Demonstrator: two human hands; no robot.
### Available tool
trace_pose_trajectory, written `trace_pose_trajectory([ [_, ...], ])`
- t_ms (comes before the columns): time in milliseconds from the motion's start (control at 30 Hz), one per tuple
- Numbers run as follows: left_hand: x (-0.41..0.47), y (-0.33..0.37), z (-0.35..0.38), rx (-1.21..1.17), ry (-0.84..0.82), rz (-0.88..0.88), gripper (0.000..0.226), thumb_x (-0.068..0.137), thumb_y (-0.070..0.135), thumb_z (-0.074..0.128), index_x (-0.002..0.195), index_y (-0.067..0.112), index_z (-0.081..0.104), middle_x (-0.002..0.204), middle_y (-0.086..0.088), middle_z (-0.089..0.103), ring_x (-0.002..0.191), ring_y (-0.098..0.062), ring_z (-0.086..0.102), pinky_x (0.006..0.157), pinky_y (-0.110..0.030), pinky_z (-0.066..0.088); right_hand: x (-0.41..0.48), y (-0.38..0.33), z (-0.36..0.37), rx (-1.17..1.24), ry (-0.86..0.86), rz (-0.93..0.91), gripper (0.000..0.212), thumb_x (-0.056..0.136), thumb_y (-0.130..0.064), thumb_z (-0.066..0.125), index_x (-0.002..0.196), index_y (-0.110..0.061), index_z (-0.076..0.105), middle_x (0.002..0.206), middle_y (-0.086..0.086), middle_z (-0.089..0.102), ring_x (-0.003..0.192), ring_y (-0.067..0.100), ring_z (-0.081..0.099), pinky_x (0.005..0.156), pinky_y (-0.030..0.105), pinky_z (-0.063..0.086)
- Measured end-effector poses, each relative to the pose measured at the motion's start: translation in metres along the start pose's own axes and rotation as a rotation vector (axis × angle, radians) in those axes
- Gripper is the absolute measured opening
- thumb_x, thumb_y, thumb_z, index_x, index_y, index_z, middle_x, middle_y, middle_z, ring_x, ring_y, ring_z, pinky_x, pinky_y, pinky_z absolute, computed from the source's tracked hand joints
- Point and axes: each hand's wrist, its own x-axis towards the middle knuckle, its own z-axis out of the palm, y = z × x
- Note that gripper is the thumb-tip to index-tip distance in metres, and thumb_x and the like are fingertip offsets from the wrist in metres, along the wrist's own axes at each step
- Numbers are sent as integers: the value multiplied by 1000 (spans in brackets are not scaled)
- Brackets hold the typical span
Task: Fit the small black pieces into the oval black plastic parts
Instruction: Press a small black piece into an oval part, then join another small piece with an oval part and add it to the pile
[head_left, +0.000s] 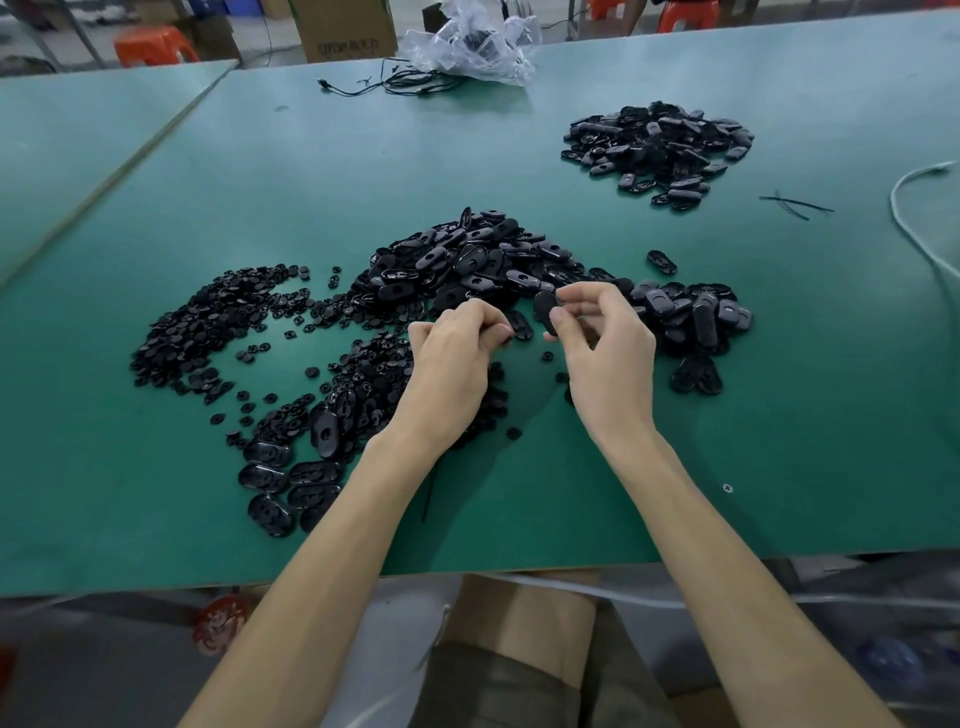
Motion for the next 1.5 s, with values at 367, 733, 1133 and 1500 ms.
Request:
trace_pose_trajectory([
  [367, 0, 3, -4, -221, 76, 0, 16, 102, 5, 62, 103, 21, 63, 92, 5, 69, 82, -5, 64, 75, -12, 47, -1, 2, 0, -61, -51, -29, 24, 97, -6, 67, 117, -19, 68, 103, -11, 68, 93, 4, 63, 86, 18, 52],
  [733, -1, 2, -4, -222, 71, 6, 11, 93, 14, 76, 95, 24, 73, 87, 19, 72, 86, -1, 67, 77, -7, 44, -1, 5, 2, -24, -75, -28, 20, 96, -7, 70, 110, -22, 71, 98, -16, 68, 92, 5, 65, 84, 20, 54],
  [1133, 1, 6, -13, -442, 78, -113, 12, 90, 8, 79, 101, 11, 73, 88, -6, 76, 79, -22, 73, 81, -37, 61, -2, 3, 2, -10, -77, -70, 25, 95, -7, 72, 107, -30, 73, 108, -10, 69, 93, 5, 64, 81, 23, 56],
  [1500, 3, 2, -11, -494, 84, -105, 9, 90, 5, 77, 94, 13, 76, 88, 0, 77, 79, -20, 72, 78, -39, 61, -1, 4, 3, -19, -46, -116, 24, 94, -7, 71, 112, -22, 76, 106, -11, 67, 89, -2, 62, 79, 23, 55],
])
